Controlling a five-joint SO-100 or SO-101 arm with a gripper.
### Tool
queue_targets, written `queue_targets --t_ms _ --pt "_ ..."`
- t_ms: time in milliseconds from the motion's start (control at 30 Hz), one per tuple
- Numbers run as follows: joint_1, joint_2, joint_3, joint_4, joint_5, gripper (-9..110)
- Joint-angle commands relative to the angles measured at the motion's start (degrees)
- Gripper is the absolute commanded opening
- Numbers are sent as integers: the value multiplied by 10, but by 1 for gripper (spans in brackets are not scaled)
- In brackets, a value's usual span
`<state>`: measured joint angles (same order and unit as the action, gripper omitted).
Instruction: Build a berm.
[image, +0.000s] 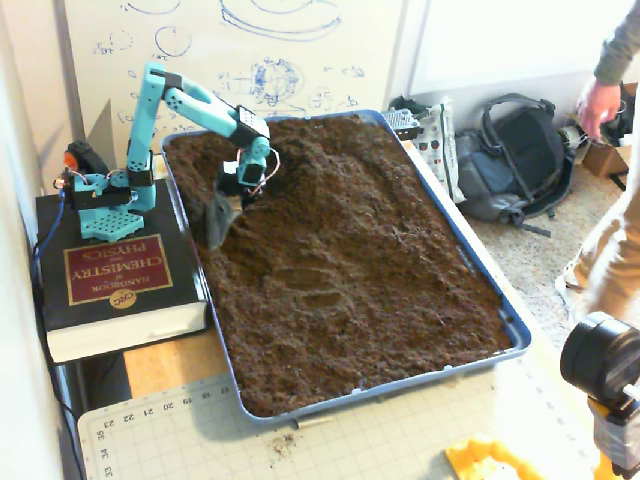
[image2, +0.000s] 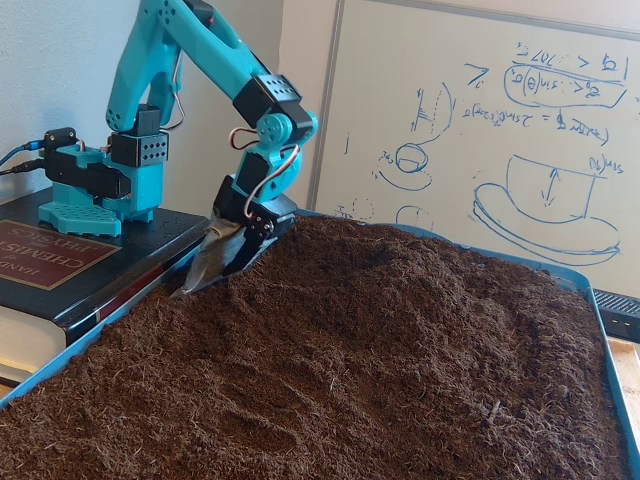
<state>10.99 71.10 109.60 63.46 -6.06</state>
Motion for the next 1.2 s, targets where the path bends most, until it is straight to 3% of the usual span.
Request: queue_targets --t_ms 0,467,1167 --pt "-3 -37 -104 -48 -7 0" --pt "-2 -108 -302 -40 -6 0" --pt "-2 19 -341 -40 -6 0"
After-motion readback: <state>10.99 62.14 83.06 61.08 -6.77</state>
